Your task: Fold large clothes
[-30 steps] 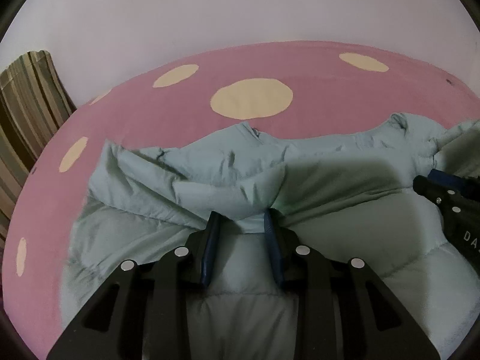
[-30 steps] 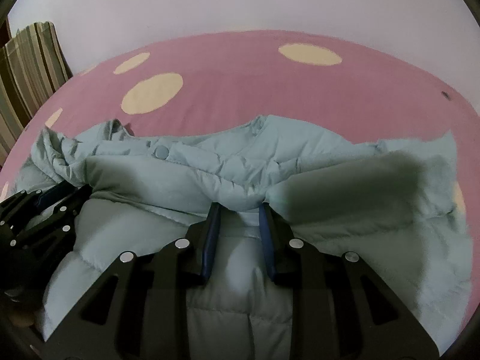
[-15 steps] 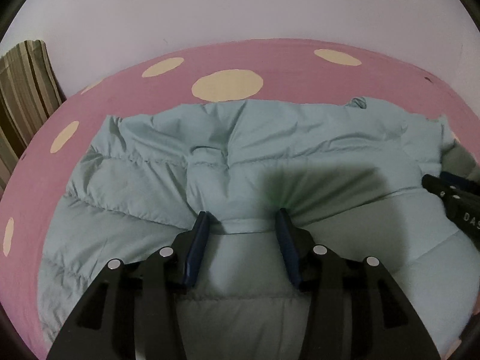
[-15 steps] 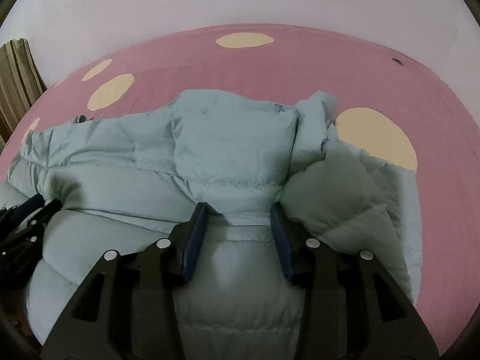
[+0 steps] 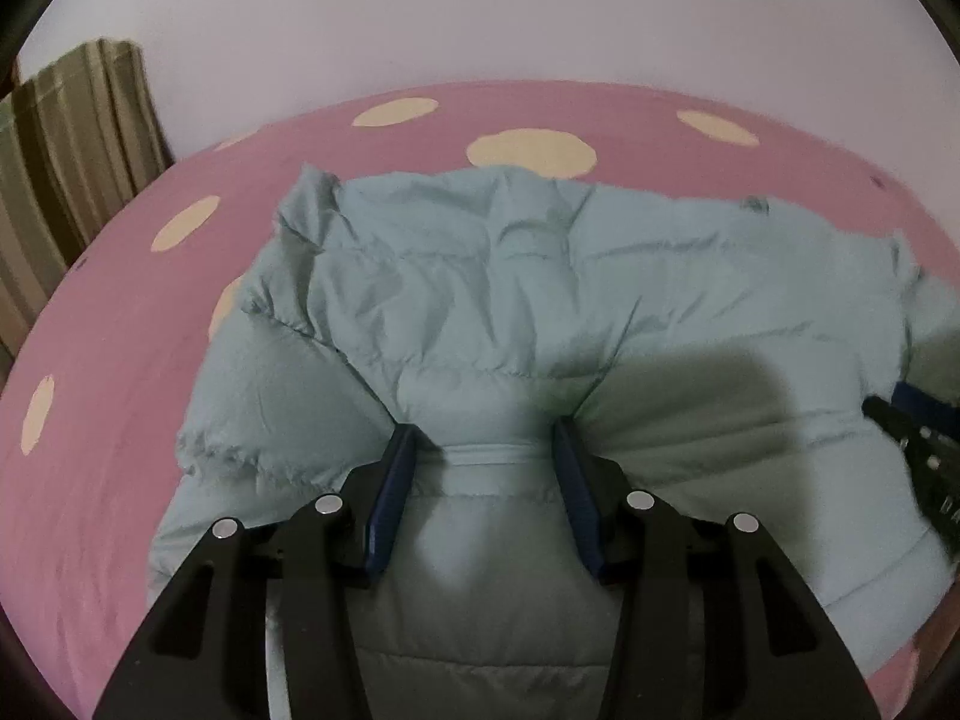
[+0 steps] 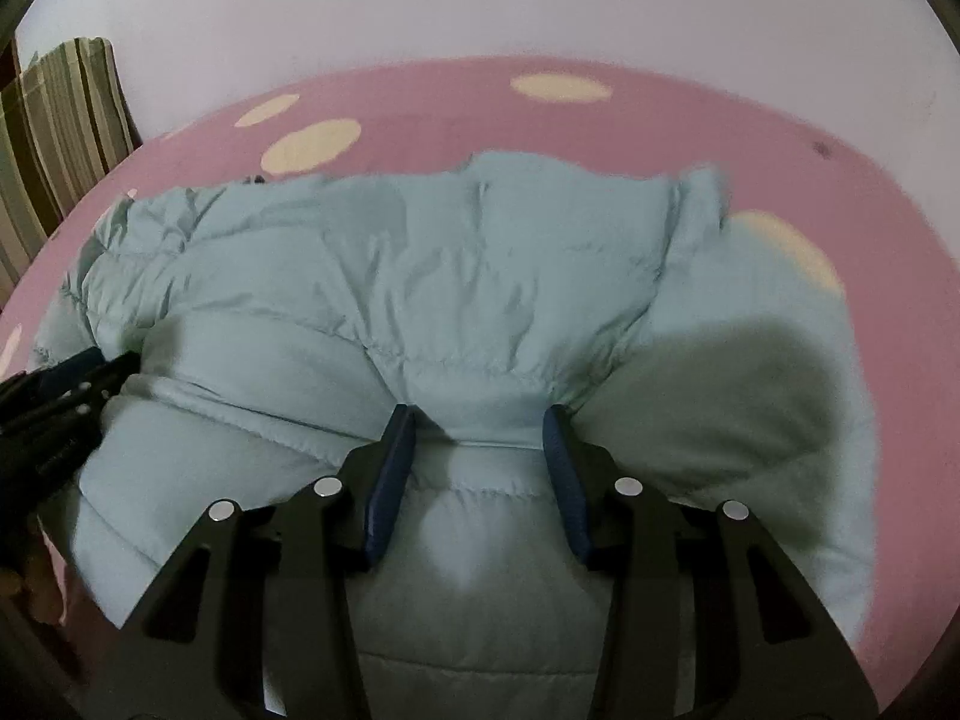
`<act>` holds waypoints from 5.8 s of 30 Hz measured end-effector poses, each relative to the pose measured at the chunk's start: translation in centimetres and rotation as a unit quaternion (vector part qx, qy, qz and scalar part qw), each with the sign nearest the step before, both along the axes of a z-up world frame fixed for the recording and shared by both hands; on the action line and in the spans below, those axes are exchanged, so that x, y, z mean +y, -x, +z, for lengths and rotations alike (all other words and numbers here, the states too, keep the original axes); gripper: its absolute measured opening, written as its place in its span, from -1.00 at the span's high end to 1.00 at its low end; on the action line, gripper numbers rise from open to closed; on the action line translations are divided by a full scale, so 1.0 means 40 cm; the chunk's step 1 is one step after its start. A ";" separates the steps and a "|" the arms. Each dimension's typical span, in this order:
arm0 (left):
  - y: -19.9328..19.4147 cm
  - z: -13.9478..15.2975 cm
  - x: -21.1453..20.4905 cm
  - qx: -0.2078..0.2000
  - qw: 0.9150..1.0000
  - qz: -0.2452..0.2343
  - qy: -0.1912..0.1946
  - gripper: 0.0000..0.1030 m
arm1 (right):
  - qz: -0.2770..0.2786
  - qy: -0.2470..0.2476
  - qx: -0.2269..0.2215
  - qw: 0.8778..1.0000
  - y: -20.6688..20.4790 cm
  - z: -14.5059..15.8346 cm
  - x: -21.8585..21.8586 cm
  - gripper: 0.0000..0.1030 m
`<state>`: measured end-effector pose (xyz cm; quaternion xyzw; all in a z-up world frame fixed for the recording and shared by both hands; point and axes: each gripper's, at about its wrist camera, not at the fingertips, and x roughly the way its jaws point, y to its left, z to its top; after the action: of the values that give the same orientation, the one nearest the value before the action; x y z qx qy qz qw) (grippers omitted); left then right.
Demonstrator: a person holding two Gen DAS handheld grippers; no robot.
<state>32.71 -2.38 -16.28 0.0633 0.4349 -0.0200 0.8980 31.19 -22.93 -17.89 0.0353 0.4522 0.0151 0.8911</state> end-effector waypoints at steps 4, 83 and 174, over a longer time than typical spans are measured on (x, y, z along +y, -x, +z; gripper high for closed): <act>0.015 0.045 0.021 -0.004 1.000 0.005 0.019 0.07 | -0.005 -0.005 -0.010 1.000 0.017 0.047 -0.012 0.13; 0.533 0.066 0.355 0.029 0.987 0.084 0.136 0.76 | -0.045 -0.096 0.011 0.994 0.457 0.039 -0.134 0.67; 0.431 0.094 0.394 0.051 0.992 0.092 0.072 -0.19 | 0.061 0.010 0.018 0.998 0.260 0.102 0.273 0.07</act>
<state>15.48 13.37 -12.52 -0.0430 0.4817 0.0281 0.8749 20.81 -11.99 -13.80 -0.0009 0.4692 0.0638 0.8808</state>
